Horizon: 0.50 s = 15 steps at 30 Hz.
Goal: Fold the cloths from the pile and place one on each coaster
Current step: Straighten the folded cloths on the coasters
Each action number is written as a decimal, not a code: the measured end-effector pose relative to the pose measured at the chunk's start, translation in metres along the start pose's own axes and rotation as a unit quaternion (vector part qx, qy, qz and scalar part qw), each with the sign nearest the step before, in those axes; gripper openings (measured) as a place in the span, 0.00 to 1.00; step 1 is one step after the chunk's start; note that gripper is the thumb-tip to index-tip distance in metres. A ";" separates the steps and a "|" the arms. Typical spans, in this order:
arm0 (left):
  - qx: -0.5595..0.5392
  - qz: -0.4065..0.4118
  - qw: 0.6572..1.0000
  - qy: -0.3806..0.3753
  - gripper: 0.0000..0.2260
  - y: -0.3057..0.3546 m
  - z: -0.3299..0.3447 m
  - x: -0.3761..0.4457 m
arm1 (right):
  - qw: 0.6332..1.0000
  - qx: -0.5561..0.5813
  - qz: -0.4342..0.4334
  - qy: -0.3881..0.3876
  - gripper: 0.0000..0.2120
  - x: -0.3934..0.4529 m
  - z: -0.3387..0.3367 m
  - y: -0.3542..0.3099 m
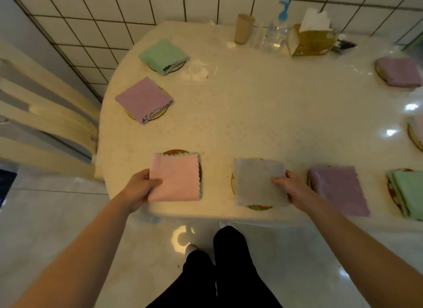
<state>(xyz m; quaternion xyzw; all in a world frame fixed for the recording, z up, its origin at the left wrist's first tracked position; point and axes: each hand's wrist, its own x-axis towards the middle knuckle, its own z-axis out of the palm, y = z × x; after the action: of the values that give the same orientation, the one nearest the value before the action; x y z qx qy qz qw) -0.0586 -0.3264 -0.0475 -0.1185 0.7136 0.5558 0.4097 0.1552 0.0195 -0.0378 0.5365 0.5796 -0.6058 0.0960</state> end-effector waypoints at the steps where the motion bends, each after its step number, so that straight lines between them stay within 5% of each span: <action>1: 0.009 -0.004 1.000 0.013 0.13 0.000 -0.001 0.000 | 0.999 -0.040 -0.013 0.016 0.22 -0.002 0.002 -0.001; 9: 0.167 0.010 0.983 0.078 0.06 -0.004 -0.015 0.000 | 0.909 -0.359 -0.138 0.162 0.28 -0.020 0.016 0.002; 15: 0.270 0.055 0.954 0.114 0.08 0.016 -0.030 0.001 | 0.859 -0.410 -0.225 0.206 0.25 -0.024 0.040 -0.017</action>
<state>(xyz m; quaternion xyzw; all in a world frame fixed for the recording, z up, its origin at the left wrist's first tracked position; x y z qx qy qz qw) -0.0830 -0.3473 -0.0353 -0.0267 0.8846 0.3466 0.3108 0.1308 -0.0196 -0.0187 0.4157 0.8873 -0.1942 0.0468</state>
